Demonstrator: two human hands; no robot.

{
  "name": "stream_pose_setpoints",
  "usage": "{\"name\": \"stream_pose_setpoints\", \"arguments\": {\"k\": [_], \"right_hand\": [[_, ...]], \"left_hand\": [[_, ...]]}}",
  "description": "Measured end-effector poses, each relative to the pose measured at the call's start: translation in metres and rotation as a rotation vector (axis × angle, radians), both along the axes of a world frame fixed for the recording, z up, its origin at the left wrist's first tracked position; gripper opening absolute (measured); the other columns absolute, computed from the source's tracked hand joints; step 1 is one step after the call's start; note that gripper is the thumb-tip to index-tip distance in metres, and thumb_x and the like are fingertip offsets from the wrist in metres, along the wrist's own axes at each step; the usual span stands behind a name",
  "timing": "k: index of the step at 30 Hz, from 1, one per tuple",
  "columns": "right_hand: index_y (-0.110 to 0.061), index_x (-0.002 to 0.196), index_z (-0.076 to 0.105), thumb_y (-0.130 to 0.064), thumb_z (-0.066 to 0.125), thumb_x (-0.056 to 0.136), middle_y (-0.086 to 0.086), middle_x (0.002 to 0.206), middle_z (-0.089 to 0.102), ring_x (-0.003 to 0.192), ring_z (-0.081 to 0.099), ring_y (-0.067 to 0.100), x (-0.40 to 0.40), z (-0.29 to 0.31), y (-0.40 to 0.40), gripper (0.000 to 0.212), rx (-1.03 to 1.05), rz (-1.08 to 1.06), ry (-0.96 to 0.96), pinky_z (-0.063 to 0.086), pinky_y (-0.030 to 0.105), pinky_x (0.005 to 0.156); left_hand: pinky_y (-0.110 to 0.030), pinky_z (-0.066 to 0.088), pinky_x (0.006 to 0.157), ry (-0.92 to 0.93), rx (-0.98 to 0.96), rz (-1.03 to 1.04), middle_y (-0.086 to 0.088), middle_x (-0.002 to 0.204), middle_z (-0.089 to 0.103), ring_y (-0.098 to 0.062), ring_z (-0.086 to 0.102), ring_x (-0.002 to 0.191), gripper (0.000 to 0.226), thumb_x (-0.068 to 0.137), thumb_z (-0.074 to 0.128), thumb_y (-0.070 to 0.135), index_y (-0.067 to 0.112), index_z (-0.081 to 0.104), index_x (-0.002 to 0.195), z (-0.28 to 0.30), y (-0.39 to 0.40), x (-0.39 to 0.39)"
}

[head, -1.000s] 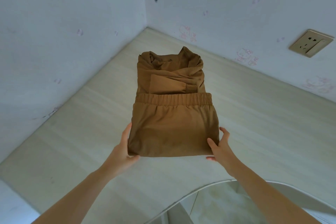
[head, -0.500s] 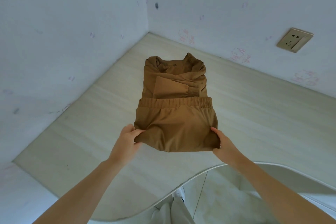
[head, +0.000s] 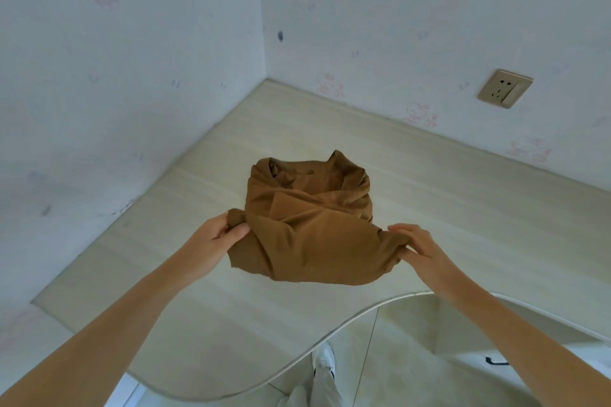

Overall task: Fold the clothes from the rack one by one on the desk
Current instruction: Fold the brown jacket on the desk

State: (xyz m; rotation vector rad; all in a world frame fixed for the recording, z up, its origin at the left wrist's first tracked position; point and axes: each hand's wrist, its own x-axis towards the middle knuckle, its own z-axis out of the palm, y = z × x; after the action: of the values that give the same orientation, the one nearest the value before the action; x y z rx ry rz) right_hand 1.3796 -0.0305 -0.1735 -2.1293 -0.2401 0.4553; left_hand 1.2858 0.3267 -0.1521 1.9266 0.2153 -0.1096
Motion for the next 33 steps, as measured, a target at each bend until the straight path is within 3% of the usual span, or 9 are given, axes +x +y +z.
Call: {"name": "stream_pose_setpoints", "arguments": {"k": [3, 7, 11, 16, 19, 22, 24, 27, 33], "right_hand": [[-0.018, 0.089, 0.059, -0.010, 0.037, 0.102, 0.000, 0.087, 0.061, 0.083, 0.056, 0.012, 0.013, 0.013, 0.016, 0.027, 0.097, -0.087, 0.034, 0.043, 0.028, 0.078], [-0.008, 0.087, 0.051, -0.025, 0.028, 0.104, 0.005, 0.078, 0.058, 0.070, 0.053, 0.016, 0.053, 0.014, 0.038, 0.034, -0.013, -0.196, -0.075, 0.042, 0.031, 0.064], [-0.004, 0.089, 0.049, -0.034, 0.023, 0.103, 0.013, 0.081, 0.059, 0.075, 0.056, 0.027, 0.114, 0.000, 0.059, 0.043, -0.086, -0.257, -0.117, 0.045, 0.042, 0.071], [-0.012, 0.089, 0.046, -0.037, 0.020, 0.103, 0.010, 0.085, 0.057, 0.081, 0.054, 0.032, 0.184, -0.034, 0.084, 0.039, -0.187, -0.322, -0.071, 0.039, 0.040, 0.069], [-0.011, 0.092, 0.046, -0.039, 0.020, 0.103, 0.016, 0.092, 0.058, 0.086, 0.054, 0.036, 0.214, -0.056, 0.091, 0.040, -0.266, -0.376, -0.033, 0.041, 0.042, 0.072], [-0.011, 0.094, 0.048, -0.041, 0.019, 0.103, 0.014, 0.090, 0.059, 0.083, 0.056, 0.036, 0.232, -0.071, 0.097, 0.042, -0.346, -0.392, -0.006, 0.045, 0.043, 0.073], [-0.012, 0.094, 0.048, -0.043, 0.017, 0.102, 0.010, 0.085, 0.057, 0.080, 0.056, 0.033, 0.243, -0.081, 0.104, 0.044, -0.420, -0.372, 0.000, 0.046, 0.042, 0.073], [-0.012, 0.092, 0.046, -0.044, 0.014, 0.102, 0.011, 0.084, 0.059, 0.076, 0.056, 0.032, 0.250, -0.094, 0.111, 0.046, -0.546, -0.330, -0.023, 0.043, 0.039, 0.070], [-0.013, 0.095, 0.044, -0.044, 0.014, 0.103, 0.017, 0.095, 0.065, 0.087, 0.061, 0.039, 0.252, -0.118, 0.115, 0.044, -0.688, -0.266, -0.041, 0.042, 0.040, 0.071]], "left_hand": [[-0.010, 0.044, 0.076, -0.052, 0.024, 0.079, 0.014, 0.098, 0.068, 0.006, 0.062, 0.092, 0.017, 0.101, 0.044, 0.028, 0.028, 0.061, 0.105, 0.000, -0.001, 0.019], [-0.025, 0.043, 0.089, -0.064, 0.125, 0.215, 0.008, 0.112, 0.063, -0.009, 0.059, 0.103, 0.032, 0.102, 0.037, 0.039, 0.023, 0.056, 0.123, -0.014, 0.001, 0.067], [-0.028, 0.040, 0.088, -0.027, 0.176, 0.351, 0.004, 0.113, 0.060, -0.015, 0.056, 0.103, 0.036, 0.103, 0.036, 0.039, 0.018, 0.055, 0.125, -0.022, 0.007, 0.122], [-0.033, 0.039, 0.073, 0.129, 0.168, 0.607, -0.002, 0.086, 0.058, -0.029, 0.059, 0.093, 0.038, 0.101, 0.038, 0.043, 0.013, 0.058, 0.089, -0.045, 0.016, 0.180], [-0.036, 0.045, 0.079, 0.269, 0.062, 0.669, -0.002, 0.097, 0.063, -0.025, 0.060, 0.095, 0.045, 0.096, 0.043, 0.054, 0.013, 0.063, 0.103, -0.056, 0.010, 0.197], [-0.034, 0.044, 0.083, 0.347, 0.196, 0.629, -0.005, 0.114, 0.062, -0.026, 0.060, 0.102, 0.044, 0.095, 0.053, 0.046, 0.012, 0.057, 0.122, -0.071, 0.000, 0.202], [-0.034, 0.043, 0.077, 0.316, 0.392, 0.662, -0.007, 0.107, 0.064, -0.028, 0.060, 0.097, 0.035, 0.099, 0.047, 0.038, 0.010, 0.055, 0.119, -0.084, -0.005, 0.204], [-0.037, 0.046, 0.062, 0.236, 0.598, 0.678, -0.003, 0.077, 0.060, -0.025, 0.058, 0.068, 0.020, 0.103, 0.034, 0.033, 0.016, 0.044, 0.102, -0.104, -0.011, 0.200], [-0.035, 0.039, 0.055, 0.286, 0.697, 0.673, 0.002, 0.062, 0.049, -0.019, 0.045, 0.051, 0.021, 0.103, 0.027, 0.034, 0.018, 0.035, 0.094, -0.134, -0.017, 0.198]]}}
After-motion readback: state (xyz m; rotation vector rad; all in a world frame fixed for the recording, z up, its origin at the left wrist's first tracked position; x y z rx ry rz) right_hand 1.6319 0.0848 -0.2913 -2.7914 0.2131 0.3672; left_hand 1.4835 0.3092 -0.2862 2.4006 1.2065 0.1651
